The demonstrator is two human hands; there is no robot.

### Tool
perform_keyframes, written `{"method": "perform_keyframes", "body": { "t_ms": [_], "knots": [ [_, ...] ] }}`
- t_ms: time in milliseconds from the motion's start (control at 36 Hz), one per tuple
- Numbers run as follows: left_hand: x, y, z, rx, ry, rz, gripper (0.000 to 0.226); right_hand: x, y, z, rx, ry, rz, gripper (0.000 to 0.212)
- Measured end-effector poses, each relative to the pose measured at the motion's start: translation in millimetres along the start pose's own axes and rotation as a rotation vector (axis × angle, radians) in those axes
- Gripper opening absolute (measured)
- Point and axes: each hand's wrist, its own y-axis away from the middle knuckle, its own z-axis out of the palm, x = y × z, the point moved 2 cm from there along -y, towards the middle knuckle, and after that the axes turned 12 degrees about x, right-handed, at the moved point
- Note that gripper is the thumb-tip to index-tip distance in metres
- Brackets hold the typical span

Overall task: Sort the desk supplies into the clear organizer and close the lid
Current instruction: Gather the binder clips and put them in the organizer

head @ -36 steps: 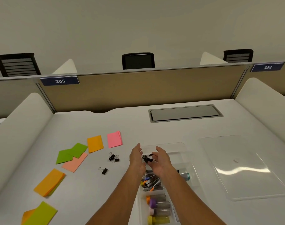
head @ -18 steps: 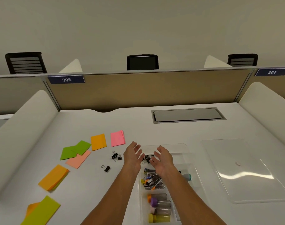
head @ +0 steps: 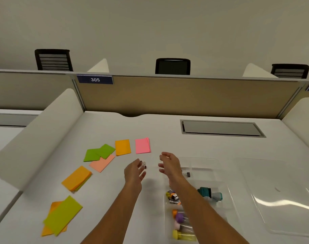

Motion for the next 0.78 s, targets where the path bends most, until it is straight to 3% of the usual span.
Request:
{"method": "perform_keyframes", "body": {
  "t_ms": [56,139,194,417,583,778],
  "knots": [
    [2,-7,-10,0.002,-0.172,0.152,0.018,-1,0,7,-0.055,0.095,-0.065,0.027],
    [0,-20,-25,-0.003,-0.585,0.522,0.034,2,-2,21,-0.111,0.242,-0.128,0.038],
    [-4,-28,-33,-0.021,-0.750,0.633,0.042,5,-4,31,-0.135,0.343,-0.174,0.044],
    [-15,-57,-52,-0.012,-1.017,0.712,0.056,17,-7,62,-0.222,0.587,-0.278,0.065],
    [-21,-73,-53,-0.052,-1.194,0.919,0.057,25,-17,76,-0.250,0.736,-0.290,0.074],
    [-38,-96,-60,-0.094,-1.087,1.034,0.049,29,-30,90,-0.270,0.940,-0.325,0.077]
  ]
}}
